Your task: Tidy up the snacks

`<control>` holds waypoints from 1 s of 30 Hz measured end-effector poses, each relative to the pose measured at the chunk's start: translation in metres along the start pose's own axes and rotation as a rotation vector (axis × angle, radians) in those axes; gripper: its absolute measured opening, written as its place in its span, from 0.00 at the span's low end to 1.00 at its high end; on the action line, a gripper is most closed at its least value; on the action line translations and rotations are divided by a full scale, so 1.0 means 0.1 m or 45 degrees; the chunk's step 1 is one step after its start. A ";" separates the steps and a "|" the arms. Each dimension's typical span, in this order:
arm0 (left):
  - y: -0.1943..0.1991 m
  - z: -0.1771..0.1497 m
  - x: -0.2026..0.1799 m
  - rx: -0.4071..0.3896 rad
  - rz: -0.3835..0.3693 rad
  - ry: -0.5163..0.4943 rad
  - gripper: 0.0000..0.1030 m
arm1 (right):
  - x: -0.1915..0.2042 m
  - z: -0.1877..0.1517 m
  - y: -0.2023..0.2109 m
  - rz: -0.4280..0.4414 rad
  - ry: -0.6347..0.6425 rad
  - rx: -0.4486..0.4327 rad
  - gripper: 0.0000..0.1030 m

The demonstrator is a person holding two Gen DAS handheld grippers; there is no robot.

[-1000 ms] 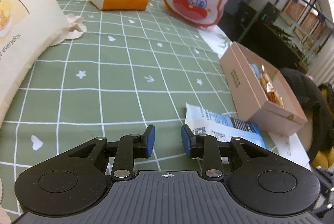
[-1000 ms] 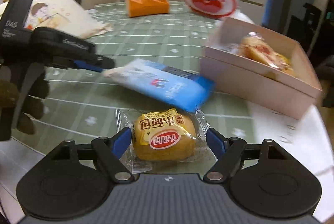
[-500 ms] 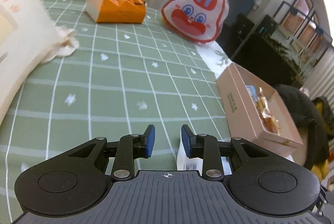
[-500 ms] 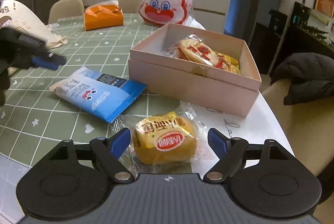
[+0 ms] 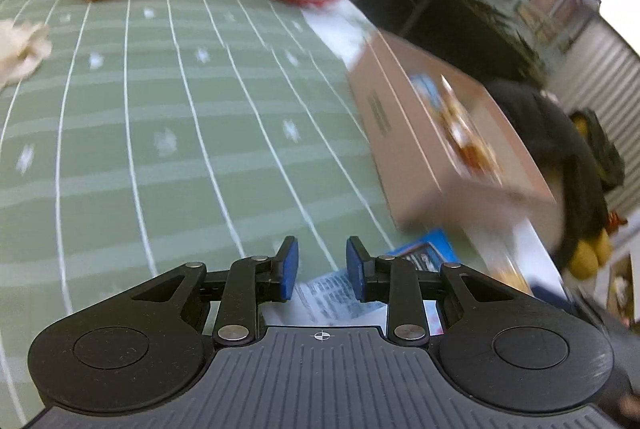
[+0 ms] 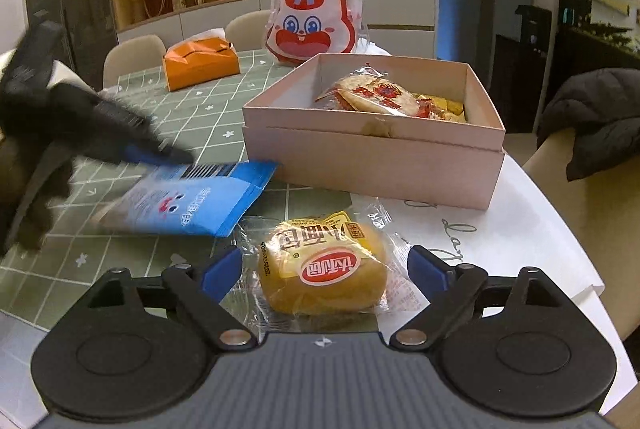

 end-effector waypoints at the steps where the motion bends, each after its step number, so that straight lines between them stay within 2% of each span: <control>1: 0.06 -0.11 -0.05 0.018 -0.008 -0.011 0.30 | -0.01 0.00 0.00 0.005 -0.006 0.000 0.88; 4: 0.21 -0.49 -0.23 0.073 -0.015 -0.078 0.30 | -0.02 0.00 0.00 0.008 -0.015 -0.001 0.88; 7: 0.33 -0.70 -0.33 0.076 0.031 -0.137 0.30 | -0.02 0.02 0.02 -0.025 0.028 -0.013 0.88; 11: 0.49 -0.79 -0.44 0.034 -0.021 -0.125 0.30 | -0.05 0.05 0.24 -0.319 0.301 -0.109 0.88; 12: 0.51 -0.80 -0.49 0.030 -0.038 -0.126 0.30 | -0.07 0.05 0.35 -0.331 0.325 -0.125 0.88; 14: 0.53 -0.82 -0.55 0.022 -0.041 -0.156 0.30 | -0.10 0.04 0.54 -0.272 0.297 -0.125 0.88; 16: 0.49 -0.81 -0.56 0.022 -0.009 -0.164 0.30 | -0.08 0.01 0.70 -0.138 0.221 -0.098 0.87; 17: 0.46 -0.79 -0.57 0.026 -0.003 -0.162 0.30 | -0.03 -0.01 0.75 -0.055 0.187 -0.082 0.78; 18: 0.44 -0.79 -0.57 0.032 -0.002 -0.159 0.30 | 0.05 -0.04 0.78 0.020 0.167 -0.061 0.59; 20: 0.43 -0.82 -0.57 0.045 -0.010 -0.150 0.30 | 0.24 -0.12 0.74 0.168 0.146 0.031 0.41; 22: 0.44 -0.86 -0.55 0.057 -0.023 -0.141 0.30 | 0.40 -0.20 0.66 0.261 0.135 0.098 0.41; 25: 0.38 -0.92 -0.48 0.092 -0.030 -0.123 0.31 | 0.51 -0.30 0.52 0.218 0.204 0.124 0.40; 26: 0.35 -0.93 -0.47 0.090 -0.063 -0.110 0.31 | 0.50 -0.33 0.48 0.211 0.208 0.132 0.40; 28: 0.31 -0.91 -0.50 0.090 -0.117 -0.088 0.31 | 0.50 -0.36 0.46 0.234 0.180 0.121 0.40; 30: 0.27 -0.87 -0.54 0.090 -0.121 -0.086 0.32 | 0.46 -0.35 0.46 0.227 0.160 0.127 0.40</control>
Point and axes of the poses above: each gripper's, at about its wrist camera, not at the fingertips, and y roughly against the way its jaws point, x to its left, z to its top, the point moved 9 cm from there along -y, roughly the way its jaws point, and after that the axes turned 5 degrees about x, right-handed, at the moved point
